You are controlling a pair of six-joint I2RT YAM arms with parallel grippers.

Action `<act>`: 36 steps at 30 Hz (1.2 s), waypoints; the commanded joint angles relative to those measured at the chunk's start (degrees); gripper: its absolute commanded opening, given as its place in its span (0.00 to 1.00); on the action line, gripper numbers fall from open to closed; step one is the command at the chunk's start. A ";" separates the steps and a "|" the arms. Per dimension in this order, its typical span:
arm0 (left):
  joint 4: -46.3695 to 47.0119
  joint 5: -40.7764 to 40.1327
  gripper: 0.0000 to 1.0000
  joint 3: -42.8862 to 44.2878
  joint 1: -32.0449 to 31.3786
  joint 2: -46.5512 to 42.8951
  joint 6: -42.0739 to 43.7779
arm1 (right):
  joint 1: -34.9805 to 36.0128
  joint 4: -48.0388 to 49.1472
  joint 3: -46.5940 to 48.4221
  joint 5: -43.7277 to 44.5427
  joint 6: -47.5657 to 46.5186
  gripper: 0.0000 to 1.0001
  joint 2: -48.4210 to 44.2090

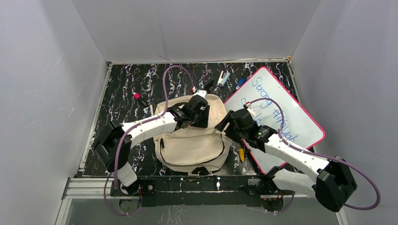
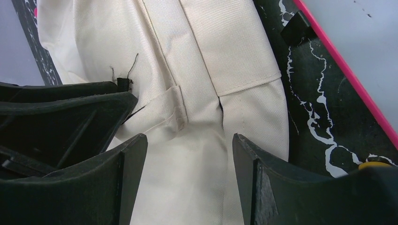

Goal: Pack the student bag
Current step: Unzip the student bag at the center of the board.

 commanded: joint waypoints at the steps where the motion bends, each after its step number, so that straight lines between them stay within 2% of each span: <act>1: -1.54 -0.80 0.43 1.01 -0.24 0.81 1.36 | -0.36 1.60 -0.07 0.03 0.10 0.75 -1.54; 7: -2.30 1.85 0.30 1.74 -0.28 2.80 3.35 | -0.38 1.28 -0.29 0.24 0.14 0.75 -1.89; 13: -2.45 1.65 0.00 1.76 -0.25 2.02 5.06 | -0.39 1.10 -0.80 0.51 0.19 0.75 -2.45; 19: -4.92 -7.37 0.00 1.88 -0.24 -3.72 5.08 | -0.40 1.54 -0.78 0.01 0.52 0.75 -2.51; 23: -4.81 -12.31 0.00 -1.00 -0.23 -9.48 4.14 | -0.44 3.35 -0.49 -1.42 1.68 0.75 -2.07; 28: -2.69 -13.12 0.00 -5.25 -0.17 -13.61 3.17 | -0.41 7.53 0.33 -4.00 3.18 0.75 1.34; 36: -1.58 -12.00 0.00 -6.94 -0.15 -13.64 1.79 | -0.55 10.48 4.39 -7.03 1.15 0.75 8.26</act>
